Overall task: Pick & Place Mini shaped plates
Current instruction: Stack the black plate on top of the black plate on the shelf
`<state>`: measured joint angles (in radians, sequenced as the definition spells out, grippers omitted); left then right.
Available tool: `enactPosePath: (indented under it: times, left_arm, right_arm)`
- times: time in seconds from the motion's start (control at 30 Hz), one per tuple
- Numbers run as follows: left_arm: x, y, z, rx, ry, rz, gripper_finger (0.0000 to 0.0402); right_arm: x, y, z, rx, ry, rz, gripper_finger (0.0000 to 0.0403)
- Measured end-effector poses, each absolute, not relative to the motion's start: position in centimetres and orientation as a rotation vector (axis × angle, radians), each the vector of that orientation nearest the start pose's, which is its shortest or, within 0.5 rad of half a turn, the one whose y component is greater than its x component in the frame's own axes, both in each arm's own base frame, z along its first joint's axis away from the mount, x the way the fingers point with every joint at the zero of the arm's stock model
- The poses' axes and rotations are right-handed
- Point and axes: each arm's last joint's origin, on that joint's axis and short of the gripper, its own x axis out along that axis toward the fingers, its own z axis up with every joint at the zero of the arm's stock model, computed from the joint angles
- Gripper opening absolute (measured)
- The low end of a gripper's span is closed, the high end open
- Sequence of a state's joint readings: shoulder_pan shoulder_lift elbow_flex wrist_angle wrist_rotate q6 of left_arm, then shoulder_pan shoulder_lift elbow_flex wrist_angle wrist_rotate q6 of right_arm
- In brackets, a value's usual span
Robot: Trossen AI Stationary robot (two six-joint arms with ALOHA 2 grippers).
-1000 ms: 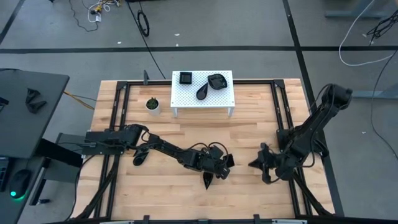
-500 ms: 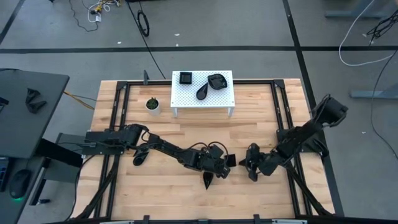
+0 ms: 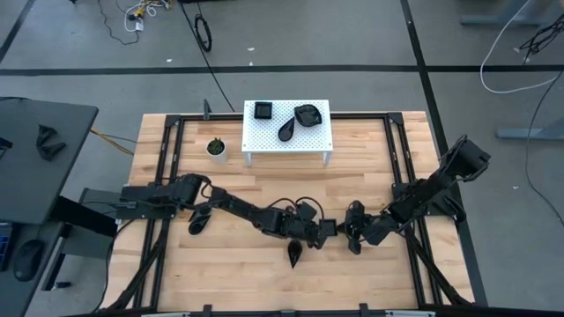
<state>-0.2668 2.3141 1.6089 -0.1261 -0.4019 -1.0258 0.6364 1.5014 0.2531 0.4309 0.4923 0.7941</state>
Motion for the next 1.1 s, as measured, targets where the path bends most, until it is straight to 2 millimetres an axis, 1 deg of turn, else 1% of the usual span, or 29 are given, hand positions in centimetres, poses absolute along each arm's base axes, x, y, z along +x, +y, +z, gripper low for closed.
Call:
enactPosePath:
  times: [0.13, 0.2, 0.27, 0.4, 0.53, 0.63, 0.67, 0.73, 0.87, 0.97, 1.03, 1.1]
  left_arm:
    - [47.5, -11.3, 11.7, -0.732, 0.669, 0.466, 0.0172]
    - [47.5, -11.1, 11.9, -0.744, 0.686, 0.453, 0.0193]
    - [47.3, -10.9, 12.1, -0.748, 0.700, 0.464, 0.0206]
    - [47.1, -10.8, 12.5, -0.770, 0.706, 0.482, 0.0209]
    - [47.0, -10.8, 12.4, -0.790, 0.715, 0.491, 0.0197]
    - [46.7, -10.7, 12.3, -0.771, 0.752, 0.512, 0.0187]
    - [46.5, -10.7, 12.6, -0.762, 0.769, 0.521, 0.0185]
    - [45.7, -10.6, 13.0, -0.721, 0.824, 0.551, 0.0181]
    - [44.5, -11.1, 14.0, -0.608, 0.876, 0.571, 0.0179]
    - [45.0, -12.5, 15.5, -0.493, 0.788, 0.441, 0.0179]
    - [45.7, -14.0, 16.4, -0.364, 0.697, 0.294, 0.0179]
    - [46.2, -15.4, 16.3, -0.213, 0.627, 0.180, 0.0179]
  right_arm:
    - [16.9, 10.8, 8.5, 0.324, 0.689, -0.142, 0.0011]
    - [16.9, 10.8, 8.5, 0.323, 0.690, -0.143, 0.0011]
    - [16.9, 10.8, 8.5, 0.323, 0.689, -0.143, 0.0011]
    - [16.9, 10.8, 8.5, 0.325, 0.689, -0.145, 0.0011]
    - [16.9, 10.8, 8.5, 0.327, 0.689, -0.146, 0.0011]
    - [16.9, 10.8, 8.5, 0.329, 0.687, -0.150, 0.0011]
    - [16.9, 10.7, 8.5, 0.329, 0.687, -0.150, 0.0011]
    - [16.9, 10.7, 8.5, 0.329, 0.687, -0.151, 0.0011]
    - [16.9, 10.7, 8.5, 0.328, 0.688, -0.151, 0.0011]
    - [16.9, 10.7, 8.5, 0.328, 0.687, -0.151, 0.0011]
    - [16.9, 10.8, 8.5, 0.310, 0.687, -0.143, 0.0011]
    - [16.8, 10.9, 8.6, 0.283, 0.688, -0.122, 0.0011]
